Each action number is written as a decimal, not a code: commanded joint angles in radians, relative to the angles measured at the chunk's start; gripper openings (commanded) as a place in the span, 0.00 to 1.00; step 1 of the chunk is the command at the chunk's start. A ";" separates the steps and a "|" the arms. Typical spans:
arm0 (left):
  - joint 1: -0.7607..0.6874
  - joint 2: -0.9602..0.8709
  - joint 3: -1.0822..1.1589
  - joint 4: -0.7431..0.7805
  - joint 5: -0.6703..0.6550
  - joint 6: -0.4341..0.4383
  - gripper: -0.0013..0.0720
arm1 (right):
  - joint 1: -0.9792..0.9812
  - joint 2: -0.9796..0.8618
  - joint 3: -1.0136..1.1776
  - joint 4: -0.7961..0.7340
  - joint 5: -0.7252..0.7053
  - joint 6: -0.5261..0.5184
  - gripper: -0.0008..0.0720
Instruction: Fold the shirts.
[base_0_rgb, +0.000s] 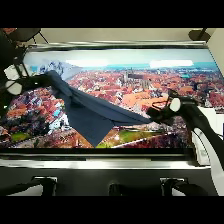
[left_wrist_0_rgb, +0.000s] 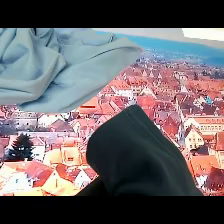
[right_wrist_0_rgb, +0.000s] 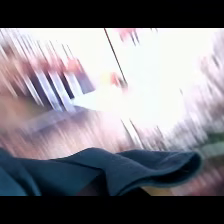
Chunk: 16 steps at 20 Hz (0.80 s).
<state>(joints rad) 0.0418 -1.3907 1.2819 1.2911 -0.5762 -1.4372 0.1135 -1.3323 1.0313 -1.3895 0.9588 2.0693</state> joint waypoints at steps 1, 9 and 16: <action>-0.027 -0.115 0.034 -0.016 -0.010 -0.034 0.07 | 0.001 -0.127 0.037 0.137 -0.338 0.068 0.07; 0.038 -0.083 0.122 0.053 -0.424 -0.056 0.86 | -0.128 -0.066 0.190 0.083 -0.238 -0.054 0.82; 0.267 -0.010 -0.184 -0.161 -0.716 0.024 0.84 | -0.385 -0.105 0.268 0.079 0.191 -0.343 0.82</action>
<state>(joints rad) 0.2386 -1.4288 1.2472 1.2652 -1.1957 -1.4662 -0.2047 -1.4151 1.2804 -1.3083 0.9703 1.8500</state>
